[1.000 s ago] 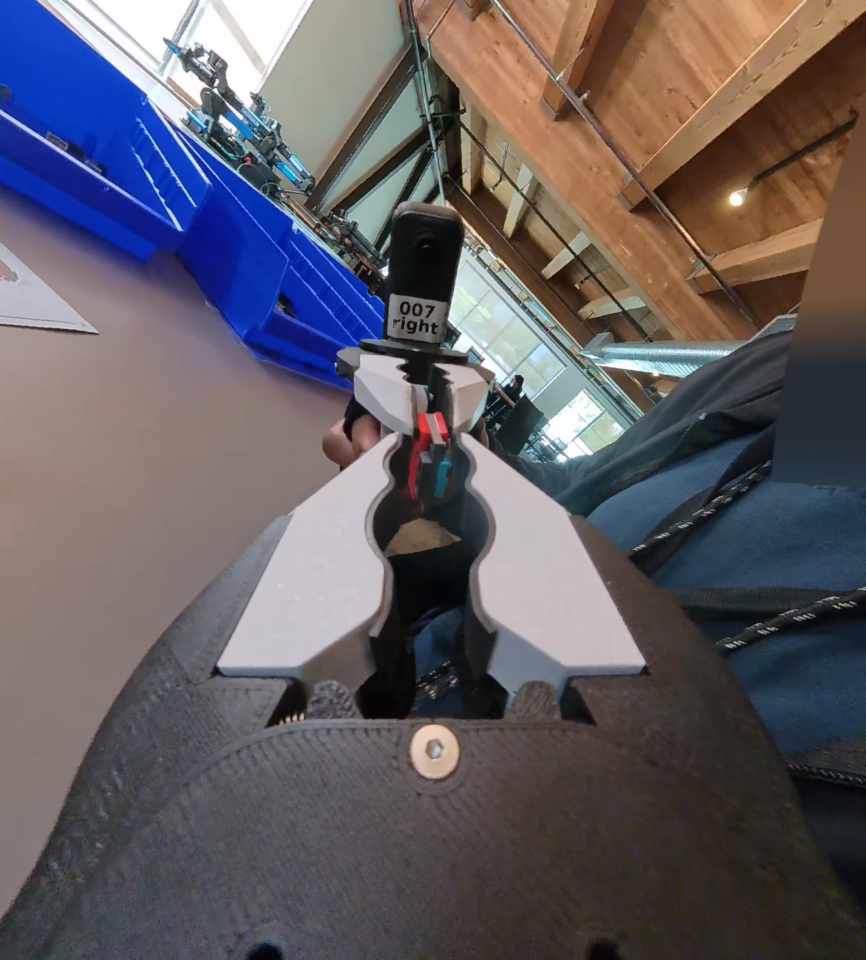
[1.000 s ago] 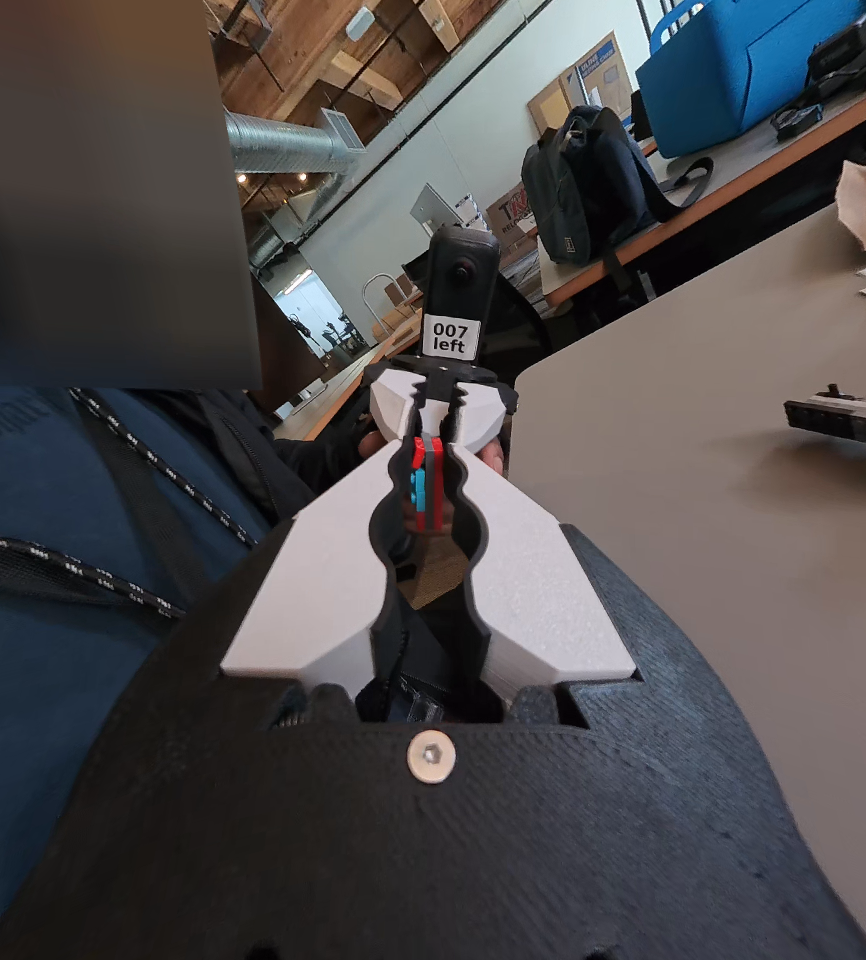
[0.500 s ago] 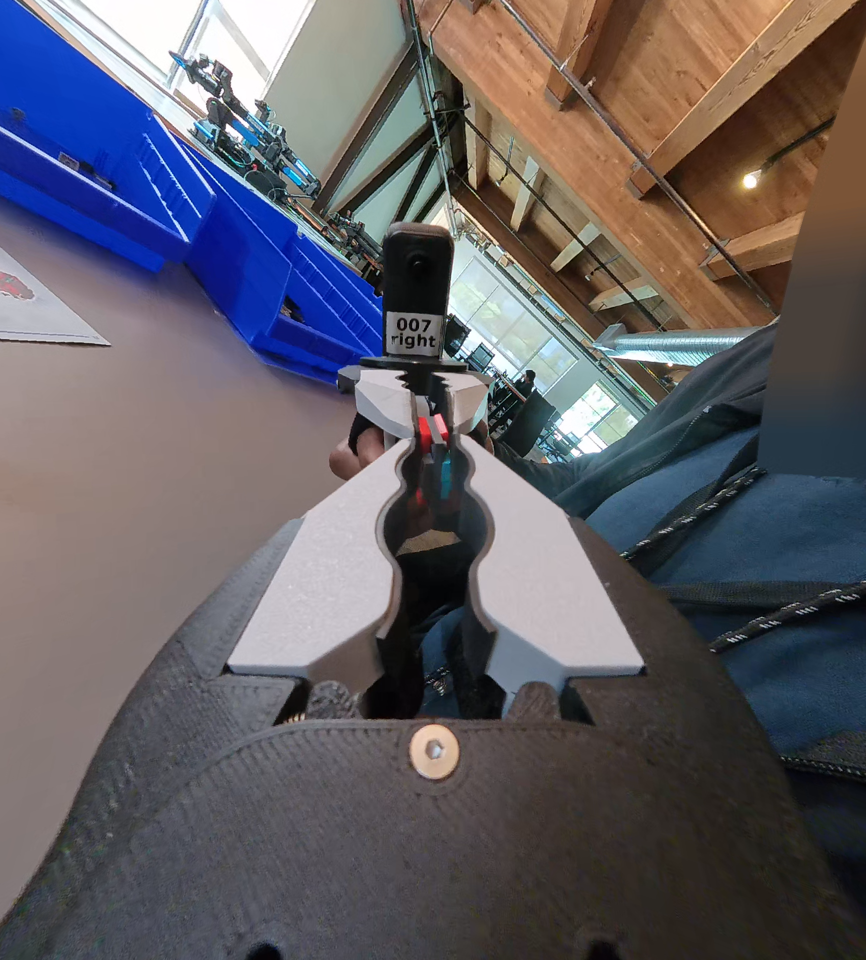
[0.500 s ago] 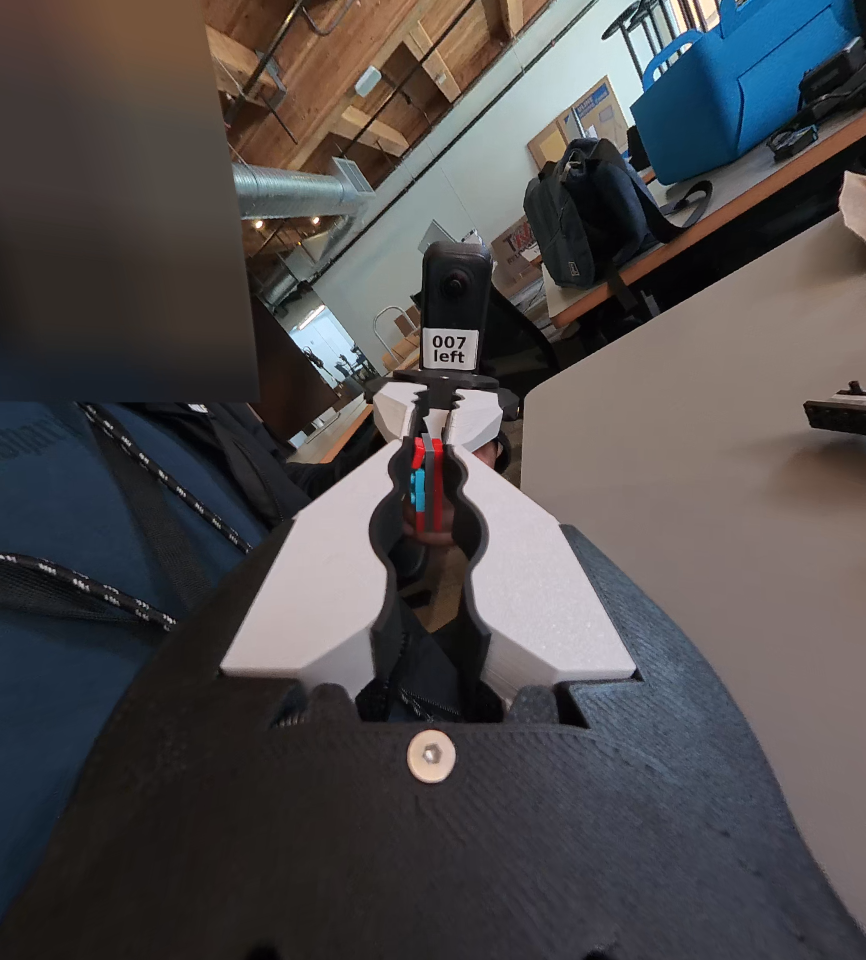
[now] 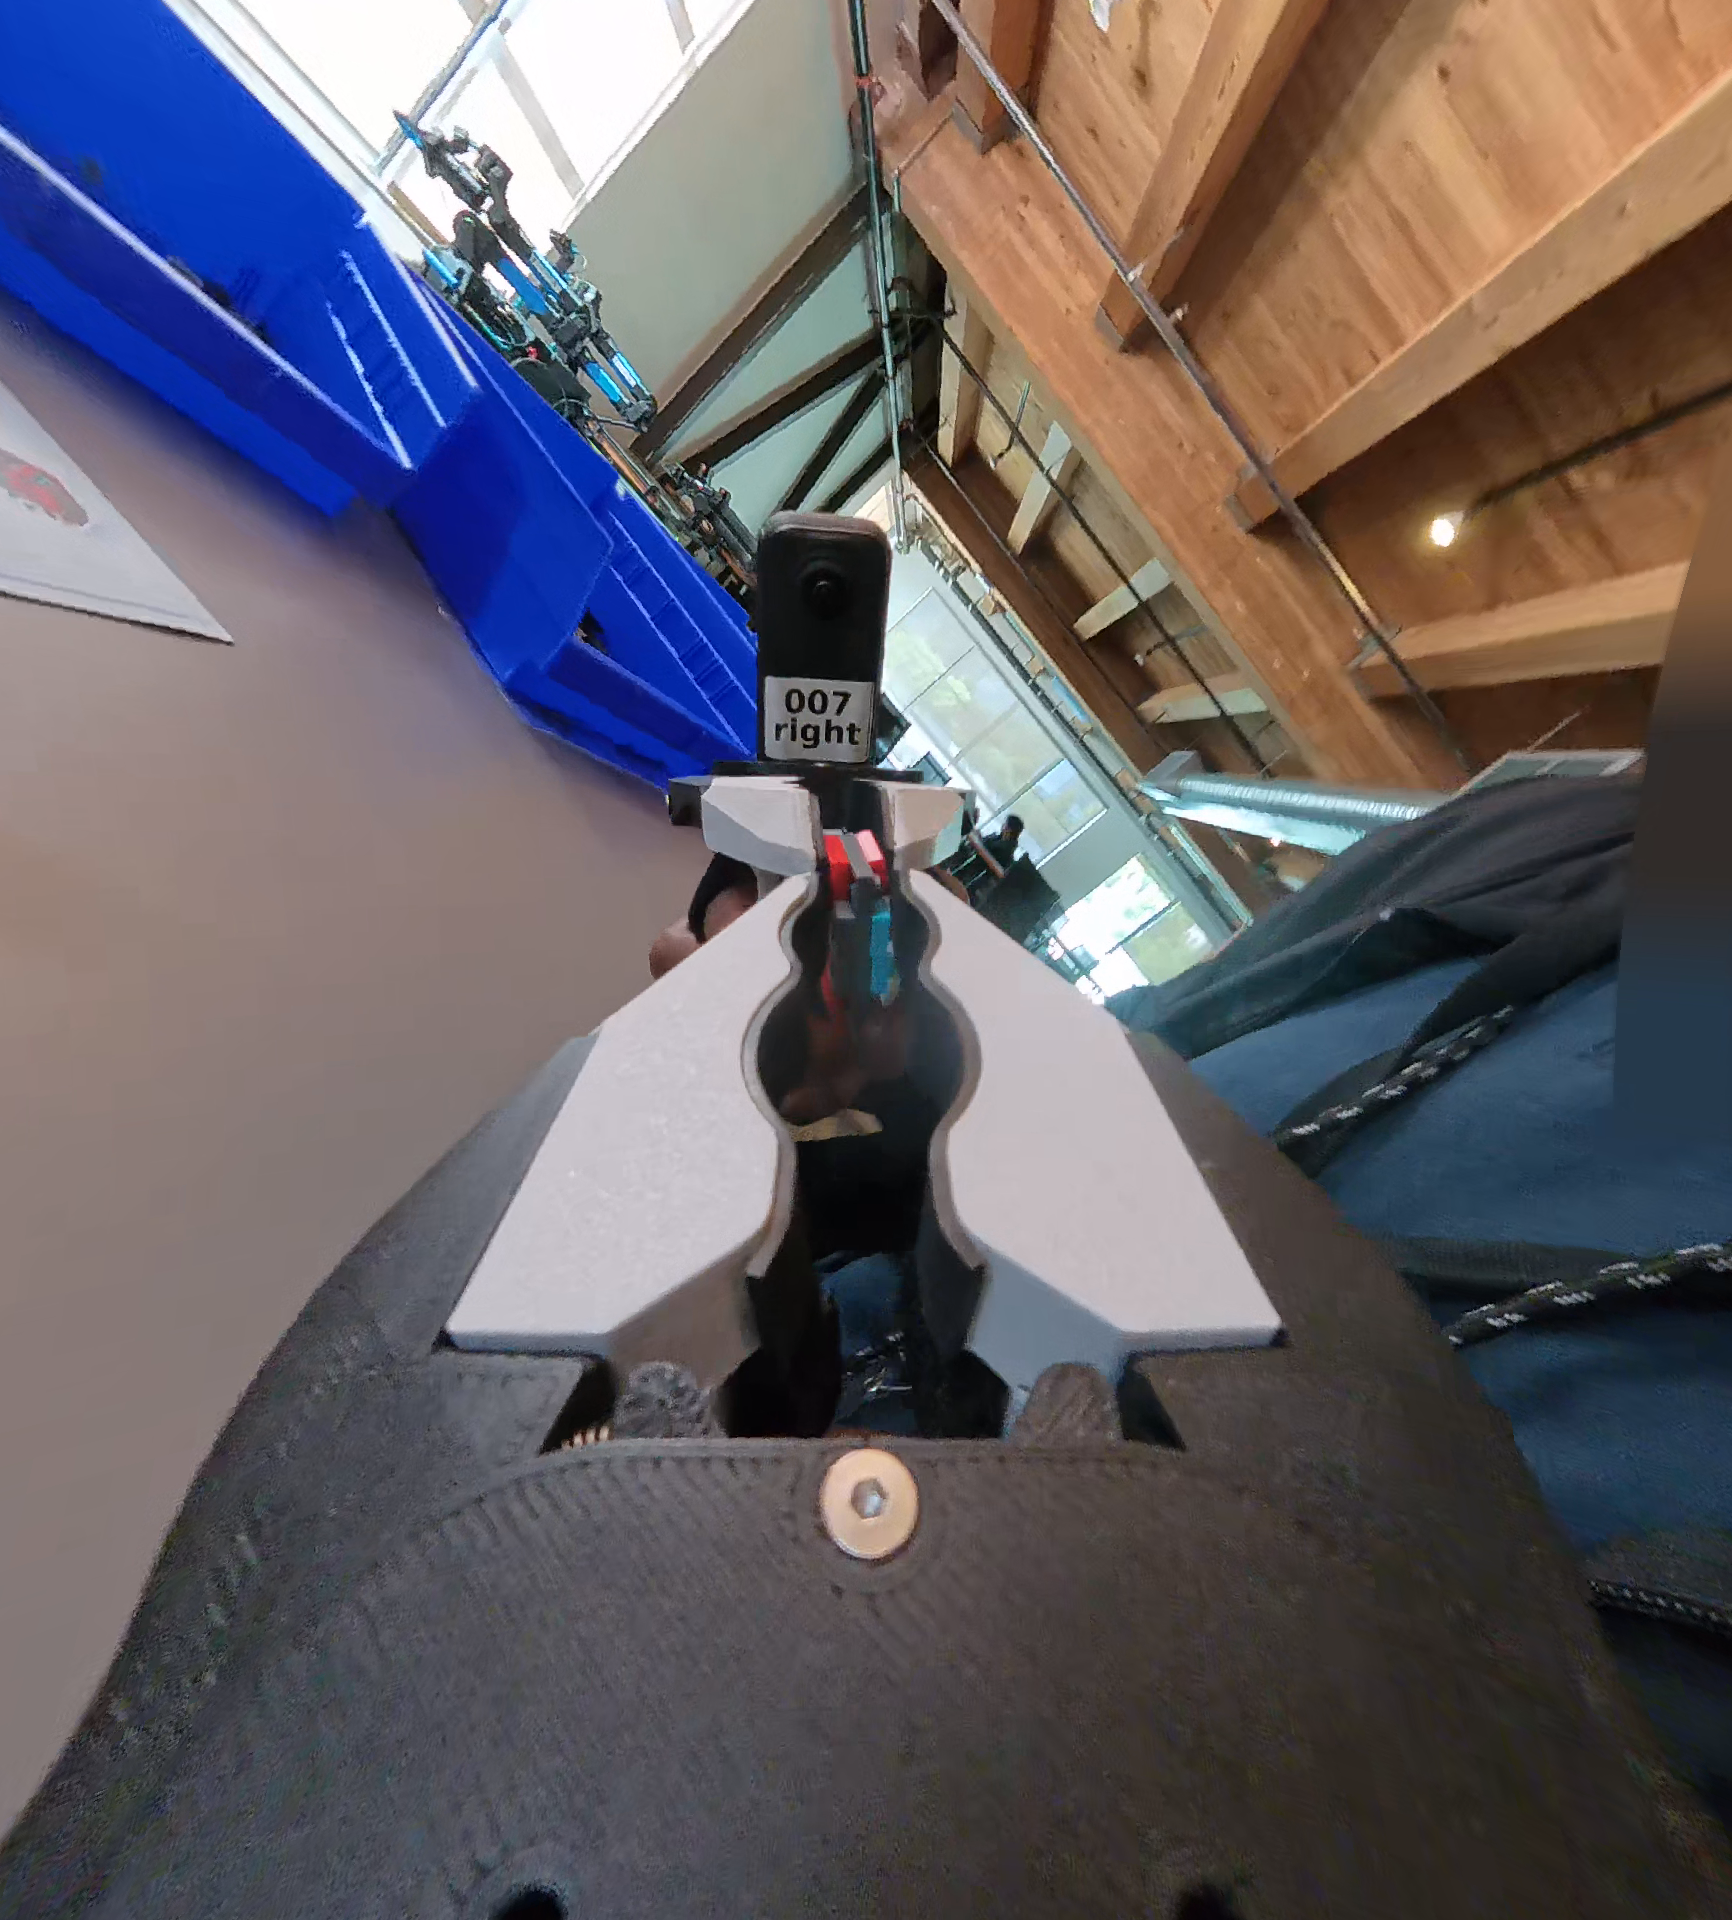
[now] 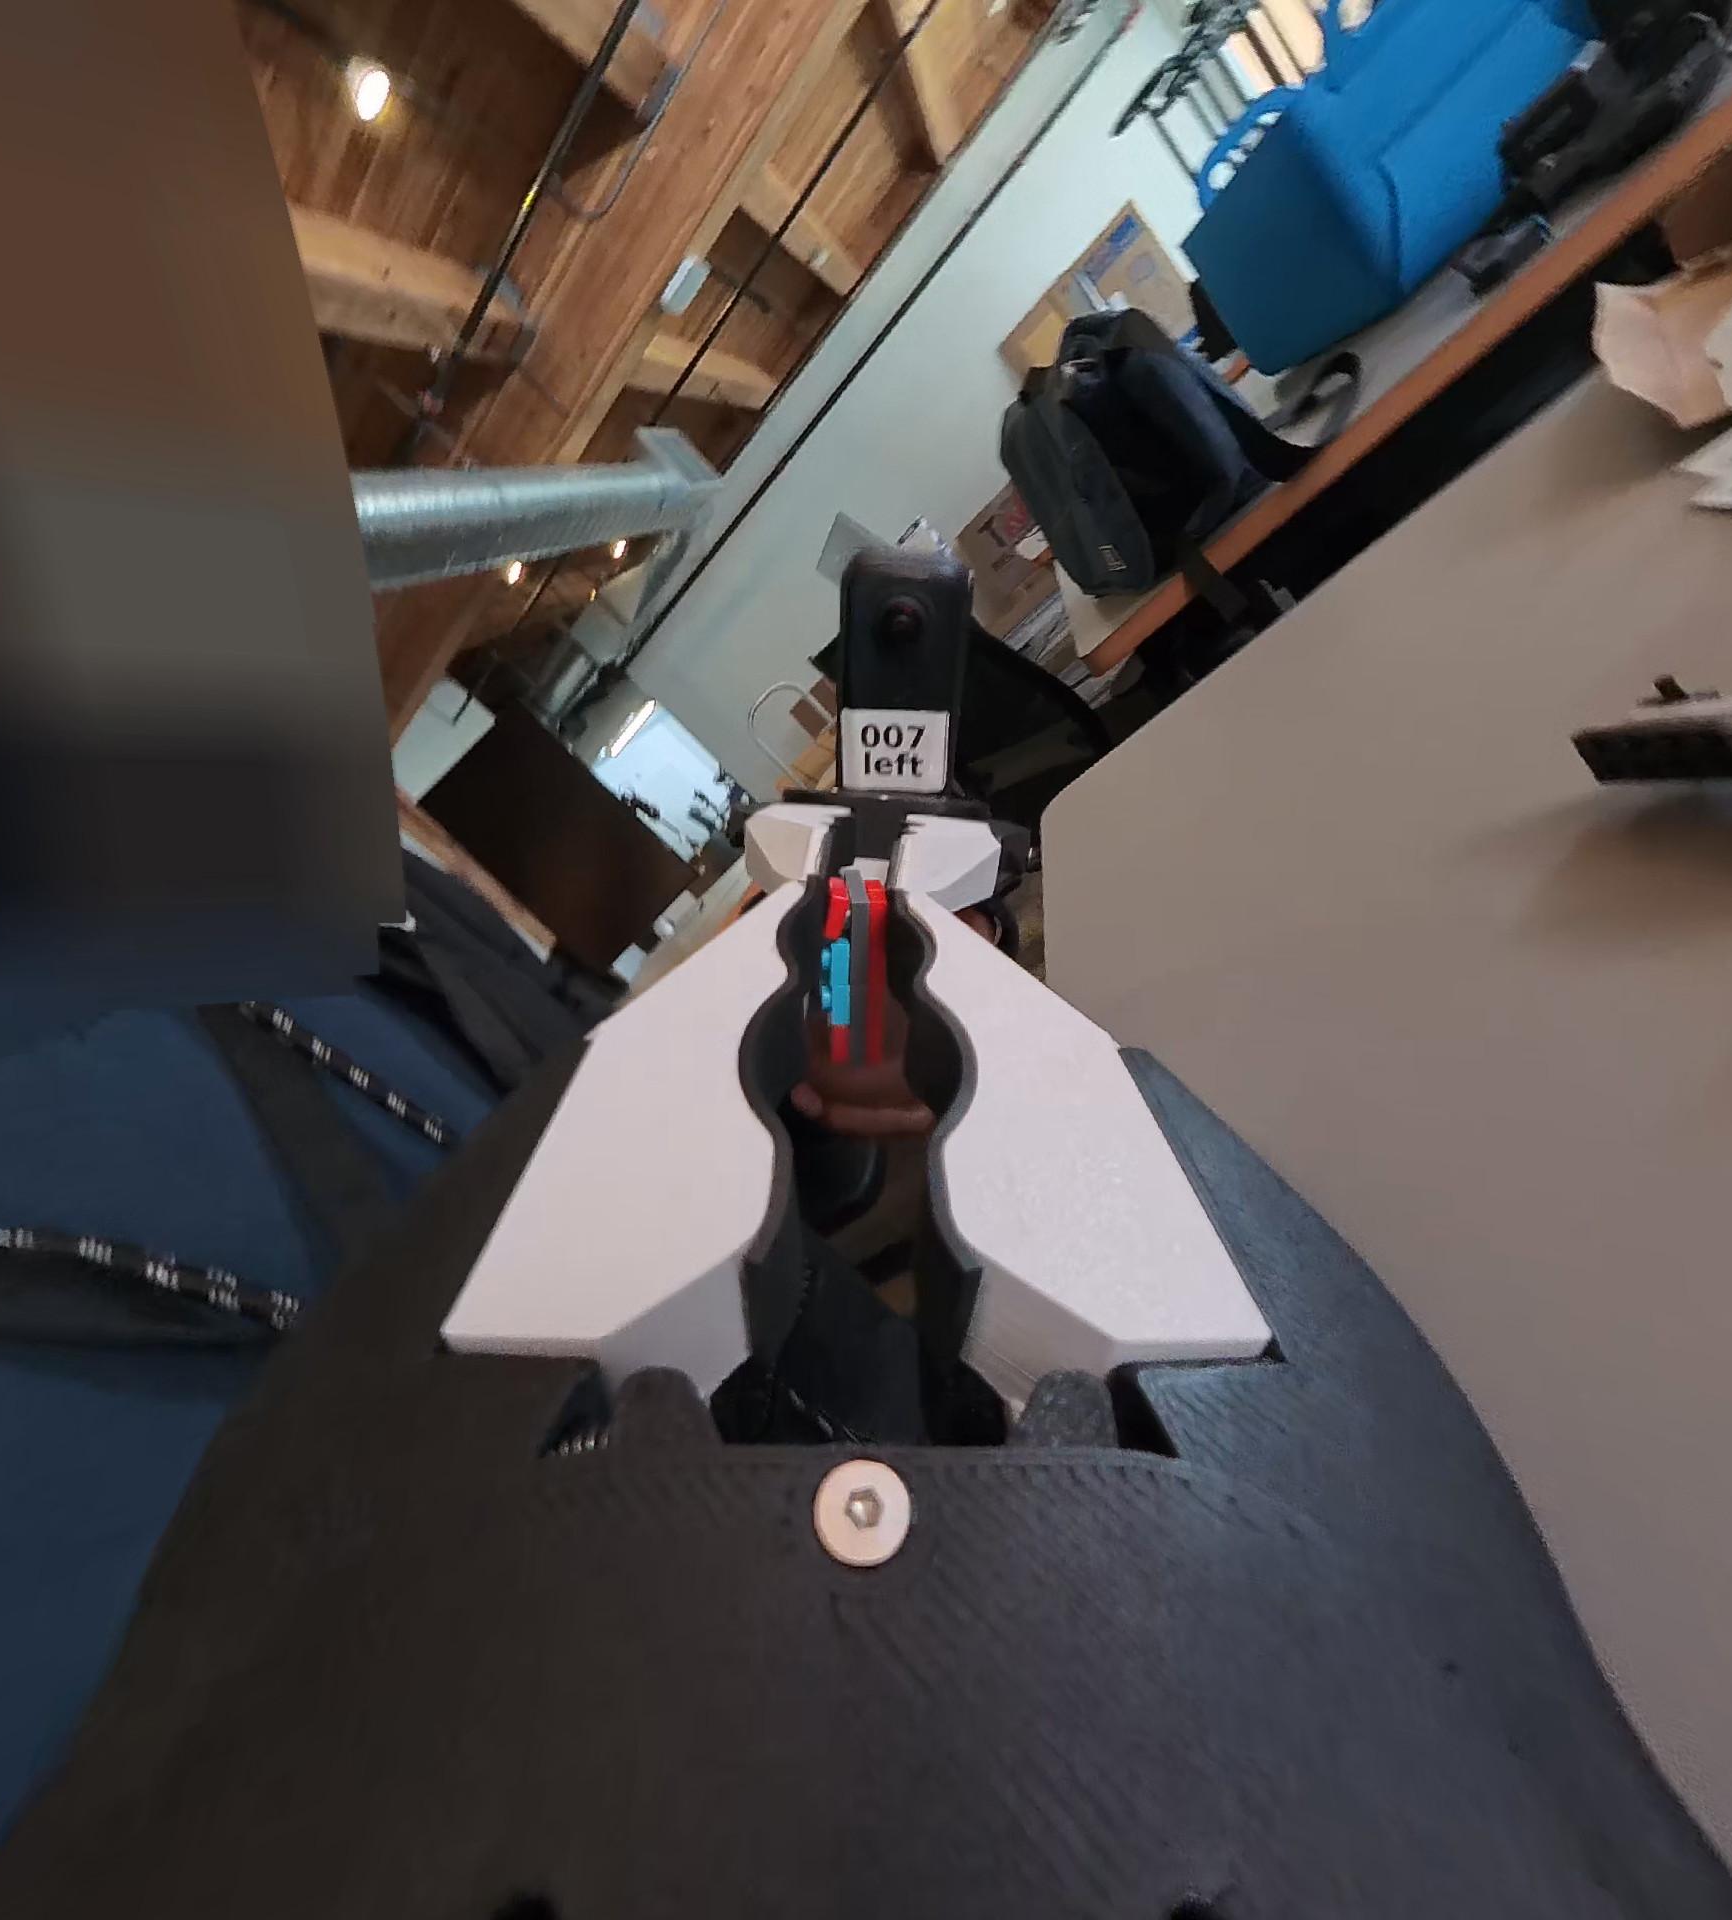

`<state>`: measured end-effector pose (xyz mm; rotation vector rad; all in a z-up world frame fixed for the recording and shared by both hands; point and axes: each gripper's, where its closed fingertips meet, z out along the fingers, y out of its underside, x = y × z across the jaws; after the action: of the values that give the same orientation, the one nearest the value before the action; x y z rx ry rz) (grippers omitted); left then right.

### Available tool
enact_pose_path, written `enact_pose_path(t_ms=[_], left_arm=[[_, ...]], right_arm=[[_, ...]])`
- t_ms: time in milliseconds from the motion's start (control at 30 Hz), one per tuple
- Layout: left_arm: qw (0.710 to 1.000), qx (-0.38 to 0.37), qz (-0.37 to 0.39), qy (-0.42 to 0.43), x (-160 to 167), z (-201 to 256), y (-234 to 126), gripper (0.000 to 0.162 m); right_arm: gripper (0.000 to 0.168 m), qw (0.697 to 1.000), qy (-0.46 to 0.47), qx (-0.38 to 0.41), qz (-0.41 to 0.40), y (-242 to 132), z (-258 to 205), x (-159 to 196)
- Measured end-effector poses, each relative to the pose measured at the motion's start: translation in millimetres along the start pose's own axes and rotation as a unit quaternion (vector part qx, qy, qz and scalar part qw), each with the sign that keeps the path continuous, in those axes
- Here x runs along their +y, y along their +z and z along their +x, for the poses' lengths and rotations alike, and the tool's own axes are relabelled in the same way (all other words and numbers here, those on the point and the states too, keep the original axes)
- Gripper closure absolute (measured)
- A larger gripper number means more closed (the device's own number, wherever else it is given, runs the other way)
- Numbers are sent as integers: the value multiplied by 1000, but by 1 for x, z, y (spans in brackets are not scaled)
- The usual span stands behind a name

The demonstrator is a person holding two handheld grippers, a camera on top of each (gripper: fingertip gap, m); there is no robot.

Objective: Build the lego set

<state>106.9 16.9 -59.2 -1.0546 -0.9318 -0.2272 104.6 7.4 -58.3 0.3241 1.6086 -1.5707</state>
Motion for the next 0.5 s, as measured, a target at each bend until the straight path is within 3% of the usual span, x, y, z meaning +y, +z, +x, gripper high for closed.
enact_pose_path(t_ms=[67,167,267,500], left_arm=[[1000,-2,11,-20,0,-4,-1,142],[999,-1,13,-33,4,-5,0,140],[999,-10,16,-39,4,-7,2,148],[998,-25,22,-45,2,-8,3,150]], right_arm=[[158,999,33,4,18,0,5,-3],[159,997,67,8,31,0,11,-3],[158,996,84,2,43,1,10,-4],[158,996,66,13,56,1,12,-6]])
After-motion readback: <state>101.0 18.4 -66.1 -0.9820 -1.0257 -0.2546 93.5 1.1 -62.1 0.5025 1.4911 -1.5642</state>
